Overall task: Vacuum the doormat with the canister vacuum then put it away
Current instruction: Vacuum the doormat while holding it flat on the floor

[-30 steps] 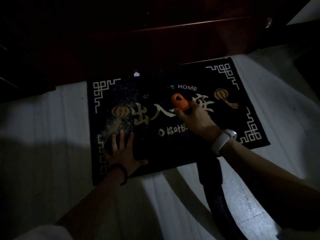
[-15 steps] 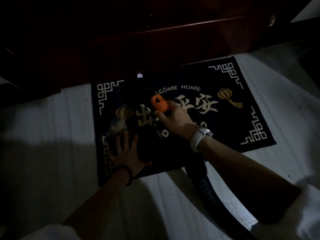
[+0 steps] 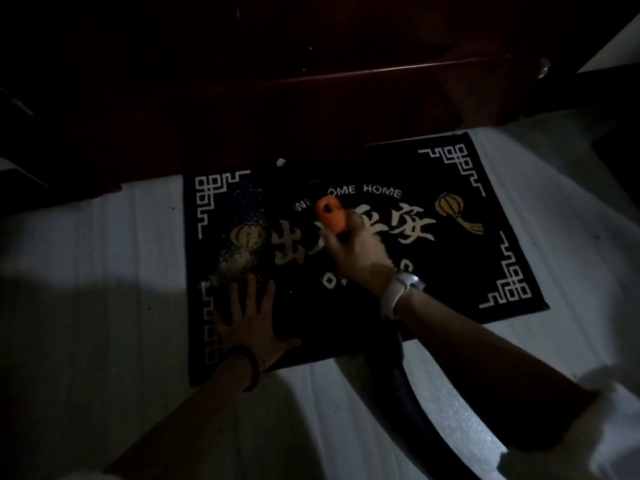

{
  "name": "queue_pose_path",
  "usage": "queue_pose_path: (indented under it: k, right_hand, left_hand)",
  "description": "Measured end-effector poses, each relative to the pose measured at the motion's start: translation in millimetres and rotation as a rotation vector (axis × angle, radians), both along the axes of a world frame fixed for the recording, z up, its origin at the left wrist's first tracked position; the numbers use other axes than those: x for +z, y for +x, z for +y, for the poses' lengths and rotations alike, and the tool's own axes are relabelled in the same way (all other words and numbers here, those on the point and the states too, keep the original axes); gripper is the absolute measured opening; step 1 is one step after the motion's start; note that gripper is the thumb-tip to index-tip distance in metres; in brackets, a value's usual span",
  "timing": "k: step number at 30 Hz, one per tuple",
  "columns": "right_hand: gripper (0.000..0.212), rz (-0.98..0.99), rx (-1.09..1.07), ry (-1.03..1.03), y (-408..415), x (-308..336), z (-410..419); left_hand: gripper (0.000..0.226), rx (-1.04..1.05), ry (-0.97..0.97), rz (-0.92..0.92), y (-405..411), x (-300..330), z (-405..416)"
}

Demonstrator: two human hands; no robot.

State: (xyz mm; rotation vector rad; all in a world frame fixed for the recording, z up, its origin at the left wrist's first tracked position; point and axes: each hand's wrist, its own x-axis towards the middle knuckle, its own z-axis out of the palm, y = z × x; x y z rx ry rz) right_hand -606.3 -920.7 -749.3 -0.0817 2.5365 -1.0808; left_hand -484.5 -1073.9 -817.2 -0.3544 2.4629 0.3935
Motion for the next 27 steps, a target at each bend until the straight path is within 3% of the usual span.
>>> queue_pose_path:
  k: [3,10,20,27]
  right_hand:
    - [0.047,-0.021,0.122,0.062,9.7,8.8,4.8]
    - [0.042,0.039,-0.289,0.079,-23.6,28.8,61.0]
    - [0.043,-0.058,-0.020,-0.019,4.7,12.0,0.8]
    - [0.039,-0.108,-0.091,-0.067,5.5,15.8,35.1]
  left_hand:
    - [0.109,0.005,0.017,0.002,1.3,1.0,0.9]
    - [0.109,0.007,0.007,-0.015,2.4,3.1,9.2]
    - [0.107,-0.009,0.040,-0.005,11.0,1.9,15.5]
    - [0.078,0.034,0.111,0.129,-0.4,11.1,-17.9]
